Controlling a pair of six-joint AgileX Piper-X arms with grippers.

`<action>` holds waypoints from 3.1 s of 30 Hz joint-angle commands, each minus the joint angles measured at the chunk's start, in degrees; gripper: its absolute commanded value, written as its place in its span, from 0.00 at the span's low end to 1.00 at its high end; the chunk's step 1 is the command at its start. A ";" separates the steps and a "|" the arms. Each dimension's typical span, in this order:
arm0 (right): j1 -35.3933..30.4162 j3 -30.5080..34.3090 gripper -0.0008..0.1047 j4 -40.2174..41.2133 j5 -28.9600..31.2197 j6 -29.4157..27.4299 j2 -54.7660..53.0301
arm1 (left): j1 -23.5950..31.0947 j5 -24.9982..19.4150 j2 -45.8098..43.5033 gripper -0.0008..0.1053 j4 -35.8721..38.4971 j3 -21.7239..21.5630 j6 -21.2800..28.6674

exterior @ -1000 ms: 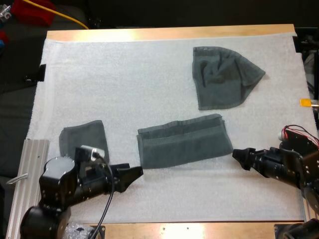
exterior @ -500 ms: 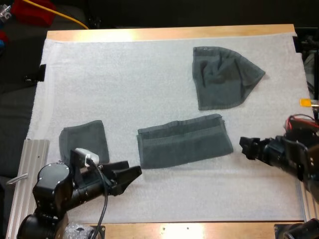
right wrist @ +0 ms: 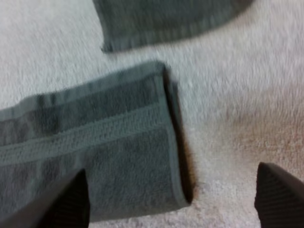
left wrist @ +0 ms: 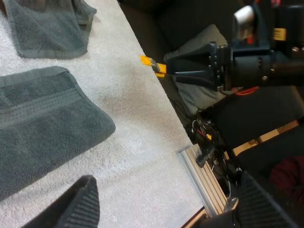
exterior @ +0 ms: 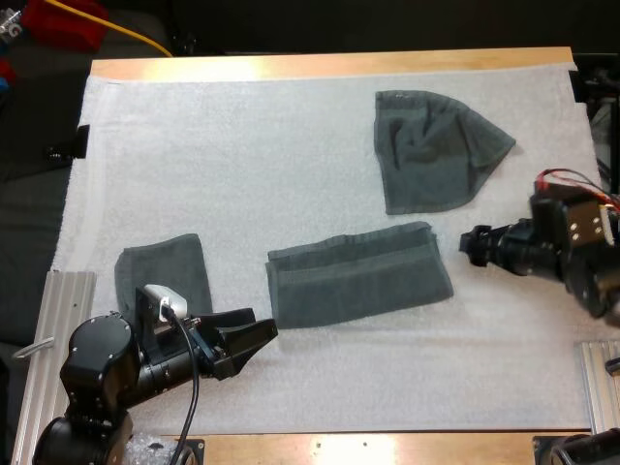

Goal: Pick towel from pile, fold and stack

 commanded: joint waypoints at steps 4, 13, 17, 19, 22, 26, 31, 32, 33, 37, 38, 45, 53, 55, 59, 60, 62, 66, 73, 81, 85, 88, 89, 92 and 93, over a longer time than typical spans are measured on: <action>-5.34 -0.54 0.67 -0.52 -8.94 -4.16 4.03 | 0.10 0.52 -0.16 0.58 -0.62 -0.48 -0.52; -9.44 -0.54 0.67 -3.82 -19.65 -8.78 14.29 | 0.10 0.52 -0.16 0.58 1.17 -0.48 -0.52; -9.43 -0.54 0.67 -5.85 -24.42 -9.27 18.59 | 0.10 0.52 -0.16 0.58 1.90 -0.48 -0.52; -9.43 -0.54 0.67 -6.59 -25.72 -9.27 20.75 | 0.10 0.52 -0.16 0.58 1.91 -0.48 -0.52; -9.43 -0.54 0.67 -7.55 -25.91 -9.27 23.85 | 0.10 0.52 -0.16 0.58 1.91 -0.48 -0.52; -9.43 -0.54 0.67 -8.79 -28.42 -9.18 27.67 | 0.10 0.52 -0.16 0.58 1.91 -0.48 -0.52; -8.61 -0.54 0.67 -9.10 -29.52 -8.83 31.03 | 0.10 0.52 -0.16 0.58 1.91 -0.48 -0.52; -8.28 -0.54 0.67 -9.10 -29.52 -8.74 31.50 | 0.10 0.52 -0.16 0.58 1.91 -0.48 -0.52; -7.75 -0.54 0.67 -9.10 -29.52 -8.49 32.00 | 0.10 0.52 -0.16 0.58 1.91 -0.48 -0.52; -5.42 -0.54 0.67 -9.10 -30.49 -7.60 33.32 | 0.10 0.52 -0.16 0.58 1.91 -0.48 -0.52; -4.60 -0.54 0.67 -9.10 -30.48 -6.85 33.63 | 0.10 0.52 -0.16 0.58 1.91 -0.48 -0.52; 0.58 -0.54 0.67 -10.83 -30.75 -0.69 36.06 | 0.10 0.52 -0.16 0.58 1.91 -0.48 -0.52; 1.72 -0.54 0.51 -10.31 -30.58 1.56 36.19 | 0.10 0.52 -0.16 0.58 1.91 -0.48 -0.52; 1.68 -0.54 0.34 -9.14 -30.00 1.56 35.84 | 0.10 0.52 -0.16 0.58 1.98 -0.48 -0.52; 1.86 -0.54 0.05 -5.36 -21.45 0.13 32.95 | 0.10 0.42 -0.16 0.58 3.25 -0.48 -0.41; 2.08 -0.54 0.02 -3.97 -16.99 -0.31 31.76 | 0.10 0.28 -0.16 0.58 4.09 -0.48 -0.24; 2.13 -0.54 0.01 -1.93 -11.80 -1.49 29.50 | 0.10 -0.34 -0.16 0.58 5.64 -0.48 0.15; 2.13 -0.54 0.01 3.44 -0.80 -2.96 24.77 | 0.10 -2.30 -0.16 0.58 9.43 -0.36 2.06; 2.13 -0.54 0.01 11.80 16.18 -4.87 18.30 | 0.10 -2.56 -0.16 0.58 13.80 -0.36 4.78; 2.13 -0.54 0.01 18.78 28.90 -8.39 12.36 | 0.10 -5.53 -0.16 0.58 18.31 -0.36 6.60; 2.13 -0.54 0.01 19.63 30.45 -9.12 9.93 | 0.10 -5.98 -0.16 0.58 19.16 -0.36 7.63; 2.13 -0.54 0.01 19.62 28.54 -8.69 8.75 | 0.10 -5.98 -0.16 0.58 19.15 -0.36 7.62; 2.13 -0.79 0.01 19.62 26.52 -8.70 8.63 | 0.10 -5.98 -0.16 0.58 19.15 -0.36 7.62; 2.58 -1.77 0.02 19.14 19.48 -7.88 8.60 | 0.10 -5.98 -0.16 0.58 19.15 -0.36 7.62; 3.25 -2.14 0.03 18.55 17.71 -7.01 8.60 | 0.10 -5.98 -0.16 0.58 19.15 -0.36 7.62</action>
